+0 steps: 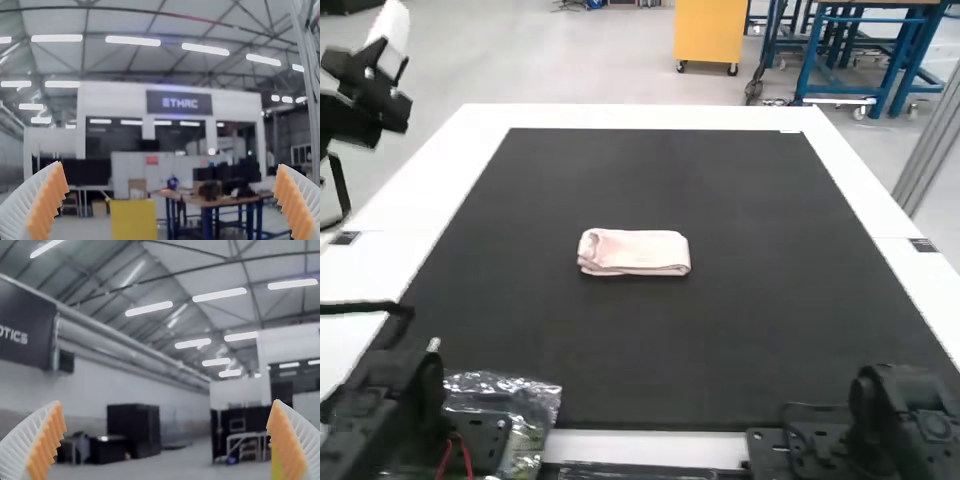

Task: Fold the towel.

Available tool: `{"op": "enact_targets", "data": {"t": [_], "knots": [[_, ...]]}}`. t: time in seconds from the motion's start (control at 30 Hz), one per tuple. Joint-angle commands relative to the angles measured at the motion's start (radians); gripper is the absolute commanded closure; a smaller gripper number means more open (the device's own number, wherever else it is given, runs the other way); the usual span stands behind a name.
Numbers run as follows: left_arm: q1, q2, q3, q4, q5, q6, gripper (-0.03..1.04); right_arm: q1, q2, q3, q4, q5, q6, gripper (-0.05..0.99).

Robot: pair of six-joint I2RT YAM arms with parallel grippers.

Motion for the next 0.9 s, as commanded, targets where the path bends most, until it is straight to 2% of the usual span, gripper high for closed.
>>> {"op": "enact_targets", "data": {"t": [0.0, 0.07, 0.1, 0.13, 0.17, 0.27, 0.3, 0.33, 0.4, 0.43, 0.5, 0.53, 0.6, 0.63, 0.7, 0.73, 0.8, 0.83, 0.87], "knots": [[0.004, -0.054, -0.014, -0.036, -0.036, -0.007, 0.04, -0.004, -0.002, 0.026, -0.032, 0.14, -0.023, 0.01], [0.006, -0.052, -0.007, -0.084, -0.045, -0.001, 0.04, -0.004, -0.004, 0.004, -0.052, 0.191, -0.089, 0.01], [0.004, -0.052, -0.01, -0.119, -0.056, 0.033, 0.04, -0.001, -0.002, -0.036, -0.057, 0.203, -0.131, 0.01], [0.003, -0.052, -0.021, -0.154, -0.072, 0.099, 0.04, 0.001, -0.002, -0.096, -0.023, 0.218, -0.142, 0.01], [0.003, -0.052, -0.044, -0.156, -0.08, 0.134, 0.04, 0.001, -0.002, -0.158, 0.04, 0.22, -0.145, 0.01], [0.003, -0.052, -0.165, -0.047, -0.08, 0.156, 0.04, 0.002, -0.002, -0.356, 0.16, 0.211, -0.201, 0.01], [0.004, -0.052, -0.208, -0.004, -0.105, 0.157, 0.04, 0.002, -0.002, -0.413, 0.196, 0.2, -0.232, 0.01], [0.007, -0.052, -0.251, 0.025, -0.158, 0.179, 0.04, 0.002, -0.004, -0.467, 0.236, 0.169, -0.247, 0.01], [0.01, -0.052, -0.327, 0.036, -0.232, 0.241, 0.04, 0.002, -0.004, -0.556, 0.316, 0.091, -0.278, 0.01], [0.01, -0.052, -0.363, 0.038, -0.246, 0.277, 0.04, 0.002, -0.002, -0.588, 0.331, 0.063, -0.284, 0.01], [0.01, -0.052, -0.413, 0.084, -0.306, 0.283, 0.04, 0.001, -0.002, -0.632, 0.335, 0.03, -0.3, 0.01], [0.007, -0.052, -0.433, 0.091, -0.301, 0.297, 0.04, 0.001, -0.002, -0.655, 0.333, 0.019, -0.301, 0.01], [0.009, -0.052, -0.484, 0.1, -0.339, 0.337, 0.04, -0.001, -0.002, -0.706, 0.345, 0.024, -0.321, 0.01], [0.01, -0.052, -0.516, 0.126, -0.344, 0.358, 0.04, -0.004, -0.004, -0.724, 0.367, 0.059, -0.323, 0.01], [0.01, -0.052, -0.579, 0.16, -0.359, 0.361, 0.04, -0.005, -0.004, -0.747, 0.368, 0.132, -0.33, 0.01], [0.012, -0.052, -0.603, 0.163, -0.379, 0.363, 0.04, -0.005, -0.004, -0.766, 0.361, 0.177, -0.37, 0.01], [0.012, -0.052, -0.648, 0.169, -0.388, 0.372, 0.04, -0.004, -0.004, -0.815, 0.367, 0.3, -0.387, 0.01], [0.012, -0.052, -0.654, 0.108, -0.401, 0.386, 0.04, -0.004, -0.004, -0.824, 0.344, 0.329, -0.392, 0.01], [0.012, -0.052, -0.649, 0.067, -0.405, 0.38, 0.04, -0.005, -0.002, -0.82, 0.272, 0.341, -0.405, 0.01]]}}
